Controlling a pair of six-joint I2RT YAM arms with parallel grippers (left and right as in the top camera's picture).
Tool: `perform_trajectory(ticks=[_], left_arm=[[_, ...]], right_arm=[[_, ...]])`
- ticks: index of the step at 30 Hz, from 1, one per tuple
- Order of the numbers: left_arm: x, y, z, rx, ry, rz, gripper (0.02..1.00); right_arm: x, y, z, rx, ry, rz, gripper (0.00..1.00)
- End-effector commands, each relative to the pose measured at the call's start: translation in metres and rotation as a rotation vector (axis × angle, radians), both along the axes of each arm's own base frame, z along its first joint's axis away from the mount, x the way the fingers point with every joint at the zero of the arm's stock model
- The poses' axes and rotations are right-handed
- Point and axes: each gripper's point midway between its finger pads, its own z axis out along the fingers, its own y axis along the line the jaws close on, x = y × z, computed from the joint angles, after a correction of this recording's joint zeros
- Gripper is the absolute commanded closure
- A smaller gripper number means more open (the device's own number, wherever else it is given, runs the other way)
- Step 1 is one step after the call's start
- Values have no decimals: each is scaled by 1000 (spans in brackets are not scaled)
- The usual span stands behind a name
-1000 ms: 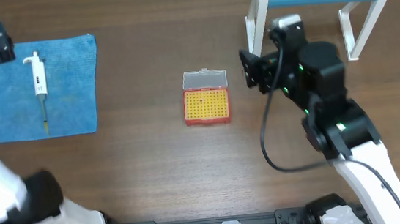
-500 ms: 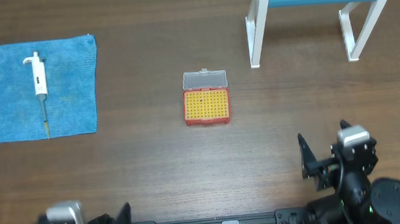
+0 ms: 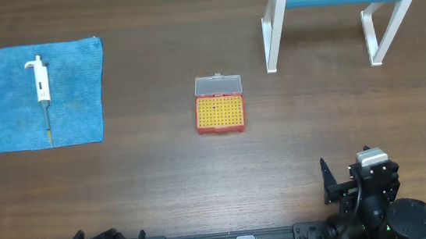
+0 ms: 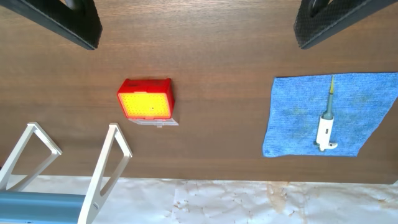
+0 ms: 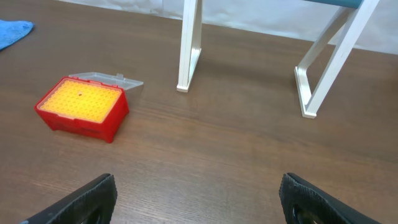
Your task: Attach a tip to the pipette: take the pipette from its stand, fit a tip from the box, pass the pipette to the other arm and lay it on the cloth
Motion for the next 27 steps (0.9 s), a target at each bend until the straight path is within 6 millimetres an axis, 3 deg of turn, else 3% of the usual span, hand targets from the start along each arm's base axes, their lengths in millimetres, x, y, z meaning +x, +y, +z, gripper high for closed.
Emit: perform_trajectory(ticks=[1,7,8,11,12,15,17,18,20,24,27], left_arm=[[-1,-3,0,-9,-8,-11,23],[3,0,-9,-7,21,-25,23],[8,-2,-2,-3,-16,-66,23],[46,1,21,49,-177,-237,23],[74,6,17,73,-222,-274,23],[125,8,3,97,-322,-293,23],[163,26,3,18,-482,-149,23],[171,41,1,-73,-538,-46,20],[174,74,-18,-235,-623,157,23],[186,85,-61,-170,-523,215,23],[197,84,-104,-155,-434,213,23]], right_arm=[[-2,-2,-4,-9,7,-7,154],[-3,-2,-6,-11,16,-7,154],[-3,-2,-6,-11,16,-7,152],[-3,-2,-6,-11,16,-6,154],[-3,-2,-6,-11,16,-7,154],[-3,-2,-6,-11,16,-7,154],[-3,-2,-6,-11,16,-7,154],[-3,-2,-6,-11,16,-7,154],[-3,-2,-6,-11,16,-6,154],[-3,-2,-6,-11,16,-7,154],[-3,-2,-6,-11,16,-7,154]])
